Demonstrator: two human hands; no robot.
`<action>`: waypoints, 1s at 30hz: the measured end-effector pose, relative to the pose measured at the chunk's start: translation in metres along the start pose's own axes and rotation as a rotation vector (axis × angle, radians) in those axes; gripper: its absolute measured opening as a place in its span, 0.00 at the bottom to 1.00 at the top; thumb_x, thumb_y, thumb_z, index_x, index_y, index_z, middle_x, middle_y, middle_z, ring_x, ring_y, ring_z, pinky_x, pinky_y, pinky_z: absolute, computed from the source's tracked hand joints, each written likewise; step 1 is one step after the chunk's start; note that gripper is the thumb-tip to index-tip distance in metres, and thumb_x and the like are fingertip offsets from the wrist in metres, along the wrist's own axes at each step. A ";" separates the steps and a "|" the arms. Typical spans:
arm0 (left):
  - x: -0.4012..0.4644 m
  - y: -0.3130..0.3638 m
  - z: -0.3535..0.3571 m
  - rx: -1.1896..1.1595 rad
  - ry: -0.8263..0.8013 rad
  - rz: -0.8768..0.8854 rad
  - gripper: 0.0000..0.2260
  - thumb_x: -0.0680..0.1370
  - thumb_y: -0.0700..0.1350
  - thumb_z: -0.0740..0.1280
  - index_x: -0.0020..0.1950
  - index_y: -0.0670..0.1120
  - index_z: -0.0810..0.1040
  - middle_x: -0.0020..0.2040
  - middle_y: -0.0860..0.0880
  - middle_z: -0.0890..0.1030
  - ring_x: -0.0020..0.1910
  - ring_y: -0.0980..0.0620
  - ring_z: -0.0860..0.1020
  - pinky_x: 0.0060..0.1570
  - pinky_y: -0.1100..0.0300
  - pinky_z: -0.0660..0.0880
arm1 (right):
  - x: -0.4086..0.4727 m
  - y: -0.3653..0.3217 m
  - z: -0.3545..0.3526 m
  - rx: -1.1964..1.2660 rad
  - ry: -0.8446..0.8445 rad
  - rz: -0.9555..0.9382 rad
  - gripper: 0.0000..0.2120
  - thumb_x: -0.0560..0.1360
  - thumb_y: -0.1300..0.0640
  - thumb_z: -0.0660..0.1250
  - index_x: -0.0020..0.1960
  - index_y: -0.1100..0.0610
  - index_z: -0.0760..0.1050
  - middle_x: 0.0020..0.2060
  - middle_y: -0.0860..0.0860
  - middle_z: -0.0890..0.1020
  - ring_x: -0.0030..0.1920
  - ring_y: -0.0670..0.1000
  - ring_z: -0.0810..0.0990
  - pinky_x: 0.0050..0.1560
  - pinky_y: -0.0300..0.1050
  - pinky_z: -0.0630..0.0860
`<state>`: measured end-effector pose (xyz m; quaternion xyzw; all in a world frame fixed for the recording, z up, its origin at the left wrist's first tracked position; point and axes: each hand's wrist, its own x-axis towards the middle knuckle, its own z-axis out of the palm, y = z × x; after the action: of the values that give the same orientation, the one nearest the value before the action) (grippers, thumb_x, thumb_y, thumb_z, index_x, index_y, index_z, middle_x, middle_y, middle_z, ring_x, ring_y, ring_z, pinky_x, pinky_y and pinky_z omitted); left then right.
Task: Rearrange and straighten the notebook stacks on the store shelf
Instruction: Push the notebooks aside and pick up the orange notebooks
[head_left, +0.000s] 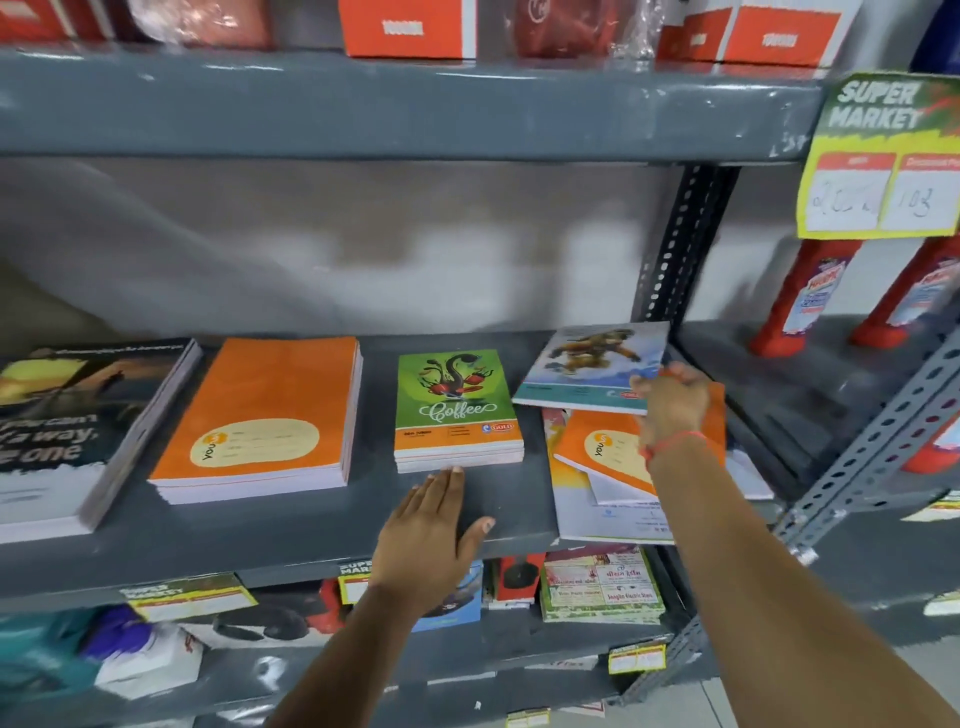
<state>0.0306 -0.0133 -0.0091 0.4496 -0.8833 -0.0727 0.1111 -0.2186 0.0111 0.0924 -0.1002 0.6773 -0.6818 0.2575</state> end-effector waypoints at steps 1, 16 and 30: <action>-0.005 -0.009 -0.007 0.010 0.001 -0.026 0.38 0.73 0.66 0.36 0.70 0.44 0.64 0.69 0.44 0.72 0.67 0.44 0.71 0.67 0.50 0.65 | -0.006 0.004 0.015 0.041 -0.038 0.033 0.16 0.73 0.67 0.62 0.56 0.51 0.71 0.44 0.51 0.75 0.33 0.46 0.73 0.20 0.36 0.70; -0.034 -0.062 -0.017 0.067 -0.029 -0.173 0.30 0.78 0.58 0.41 0.57 0.44 0.78 0.54 0.45 0.83 0.51 0.44 0.82 0.51 0.48 0.77 | -0.045 0.061 0.102 -0.519 -0.224 -0.188 0.16 0.69 0.64 0.70 0.55 0.58 0.69 0.45 0.52 0.74 0.43 0.50 0.77 0.27 0.30 0.69; -0.022 -0.040 -0.019 0.064 0.269 -0.034 0.17 0.72 0.54 0.57 0.50 0.48 0.80 0.48 0.50 0.84 0.42 0.46 0.81 0.43 0.50 0.74 | -0.040 0.061 0.067 -0.917 -0.147 -0.344 0.14 0.75 0.56 0.61 0.58 0.63 0.71 0.56 0.62 0.77 0.55 0.61 0.76 0.52 0.48 0.73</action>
<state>0.0798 -0.0195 -0.0026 0.4736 -0.8546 0.0144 0.2127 -0.1393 -0.0245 0.0459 -0.3613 0.8612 -0.3374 0.1179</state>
